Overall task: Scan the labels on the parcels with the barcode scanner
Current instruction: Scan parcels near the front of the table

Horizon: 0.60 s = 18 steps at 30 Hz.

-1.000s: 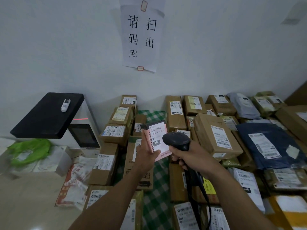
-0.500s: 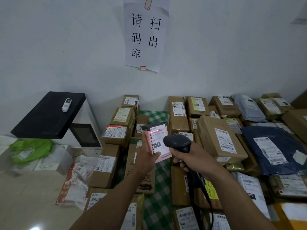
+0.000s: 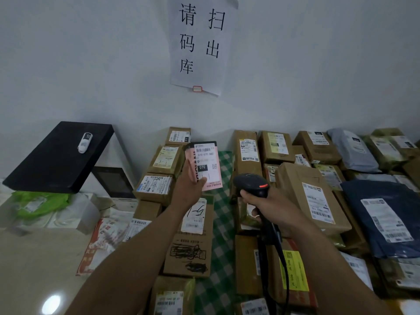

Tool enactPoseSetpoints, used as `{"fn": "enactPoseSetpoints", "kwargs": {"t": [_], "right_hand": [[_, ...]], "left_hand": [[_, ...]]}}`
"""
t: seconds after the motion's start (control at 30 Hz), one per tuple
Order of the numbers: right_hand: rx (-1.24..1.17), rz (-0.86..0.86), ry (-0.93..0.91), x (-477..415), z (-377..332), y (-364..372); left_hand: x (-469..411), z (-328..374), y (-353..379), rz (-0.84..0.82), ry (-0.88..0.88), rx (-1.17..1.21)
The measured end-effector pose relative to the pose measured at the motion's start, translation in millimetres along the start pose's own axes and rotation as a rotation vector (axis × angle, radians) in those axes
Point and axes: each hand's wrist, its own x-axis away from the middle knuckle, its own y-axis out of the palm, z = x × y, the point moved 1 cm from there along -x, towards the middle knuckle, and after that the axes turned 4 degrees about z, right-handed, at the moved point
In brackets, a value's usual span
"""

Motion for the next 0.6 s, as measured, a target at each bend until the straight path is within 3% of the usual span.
{"fn": "enactPoseSetpoints", "kwargs": {"t": [0.43, 0.6], "right_hand": [[-0.052, 0.027, 0.173, -112.9, 32.5, -9.2], [-0.096, 0.005, 0.201, -133.1, 43.5, -11.7]], "left_hand": [[-129.5, -49.3, 102.9, -0.185, -0.066, -0.262], [-140.4, -66.6, 128.3, -0.093, -0.044, -0.416]]}}
